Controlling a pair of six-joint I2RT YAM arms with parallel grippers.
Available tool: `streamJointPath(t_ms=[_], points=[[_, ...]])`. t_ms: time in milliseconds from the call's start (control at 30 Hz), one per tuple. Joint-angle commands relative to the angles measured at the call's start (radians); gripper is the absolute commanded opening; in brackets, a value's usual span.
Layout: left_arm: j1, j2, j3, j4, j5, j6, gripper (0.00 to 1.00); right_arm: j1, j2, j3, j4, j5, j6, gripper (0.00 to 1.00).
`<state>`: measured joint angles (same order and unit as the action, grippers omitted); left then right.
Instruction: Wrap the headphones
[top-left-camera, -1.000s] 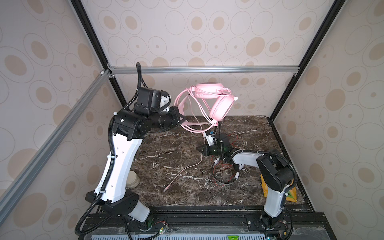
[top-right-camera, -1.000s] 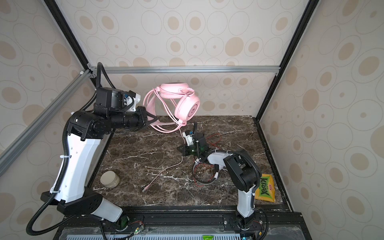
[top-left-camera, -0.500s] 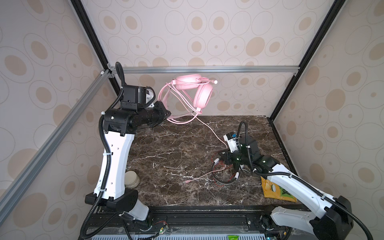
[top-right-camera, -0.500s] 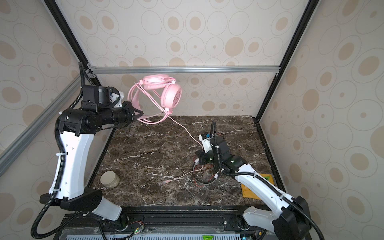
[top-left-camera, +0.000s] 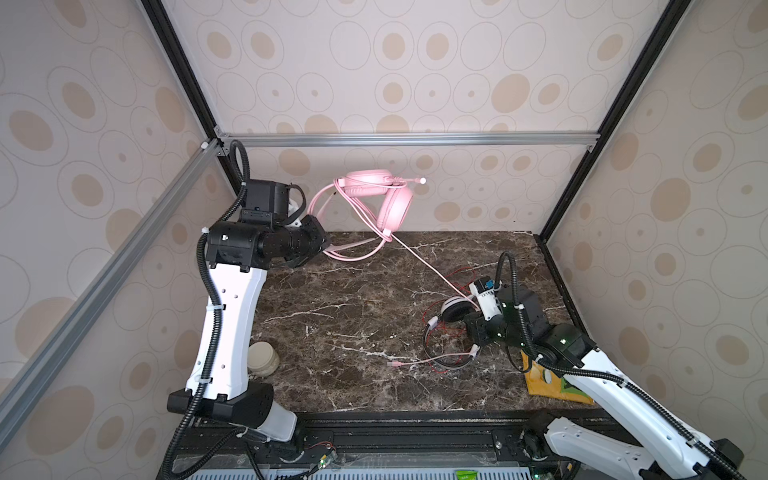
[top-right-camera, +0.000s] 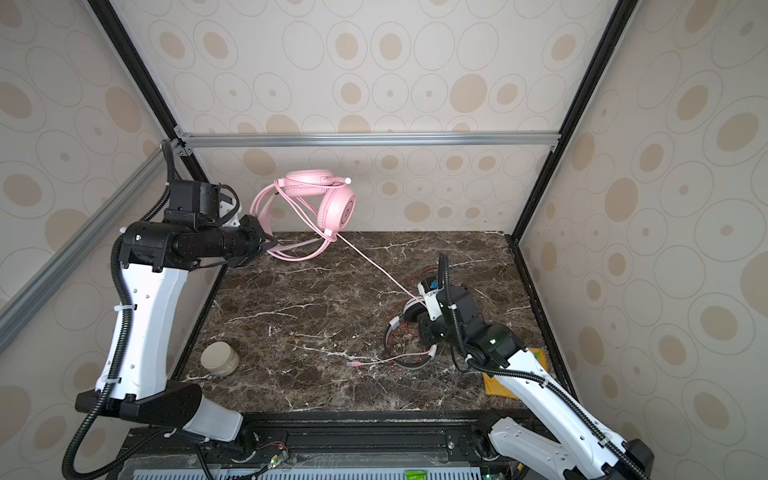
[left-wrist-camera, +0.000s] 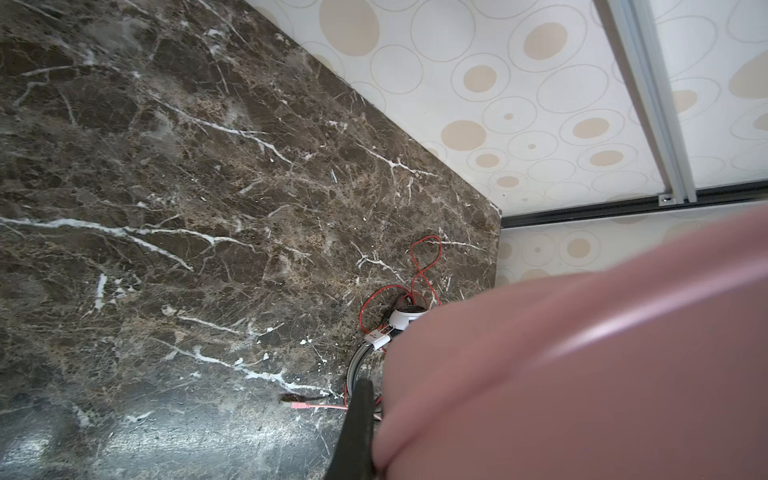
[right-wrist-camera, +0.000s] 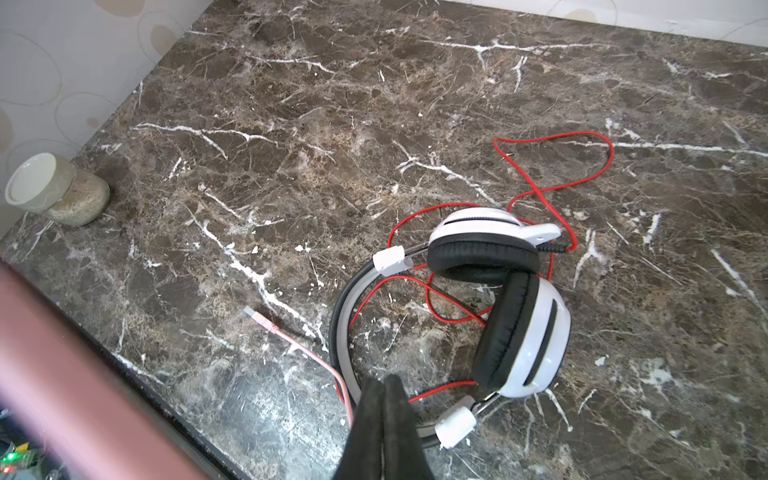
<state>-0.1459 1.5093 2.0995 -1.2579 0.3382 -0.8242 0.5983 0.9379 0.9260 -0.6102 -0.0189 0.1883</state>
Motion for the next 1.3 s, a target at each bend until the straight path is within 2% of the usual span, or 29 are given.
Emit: streamJointPath(t_ms=[0, 367, 567, 700, 800, 967, 1033, 1067, 1133, 1200, 1267], points=[[0.019, -0.049, 0.001, 0.089, -0.069, -0.068, 0.0, 0.046, -0.021, 0.025, -0.09, -0.012, -0.027, 0.0], [0.02, 0.035, 0.057, 0.045, -0.287, -0.155, 0.0, 0.376, 0.092, 0.224, -0.269, 0.11, -0.09, 0.0], [-0.001, 0.062, 0.056, 0.001, -0.456, -0.151, 0.0, 0.583, 0.228, 0.461, -0.41, 0.315, -0.145, 0.0], [-0.09, 0.045, -0.026, 0.025, -0.608, -0.145, 0.0, 0.674, 0.335, 0.661, -0.5, 0.435, -0.197, 0.0], [-0.16, 0.004, -0.146, 0.076, -0.692, -0.149, 0.0, 0.715, 0.419, 0.805, -0.564, 0.575, -0.235, 0.0], [-0.247, -0.031, -0.279, 0.093, -0.804, -0.14, 0.0, 0.746, 0.523, 0.943, -0.566, 0.971, -0.363, 0.0], [-0.273, -0.037, -0.312, 0.086, -0.839, -0.126, 0.0, 0.749, 0.535, 0.941, -0.448, 1.129, -0.482, 0.0], [-0.281, -0.04, -0.33, 0.081, -0.852, -0.12, 0.0, 0.75, 0.528, 0.917, -0.336, 1.199, -0.592, 0.0], [-0.285, -0.053, -0.366, 0.083, -0.858, -0.1, 0.0, 0.751, 0.491, 0.818, 0.025, 1.279, -0.875, 0.0], [-0.287, -0.076, -0.412, 0.109, -0.851, -0.064, 0.0, 0.75, 0.446, 0.67, 0.569, 1.289, -1.291, 0.0], [-0.287, -0.101, -0.453, 0.141, -0.836, -0.032, 0.0, 0.746, 0.452, 0.617, 0.901, 1.275, -1.572, 0.05]])
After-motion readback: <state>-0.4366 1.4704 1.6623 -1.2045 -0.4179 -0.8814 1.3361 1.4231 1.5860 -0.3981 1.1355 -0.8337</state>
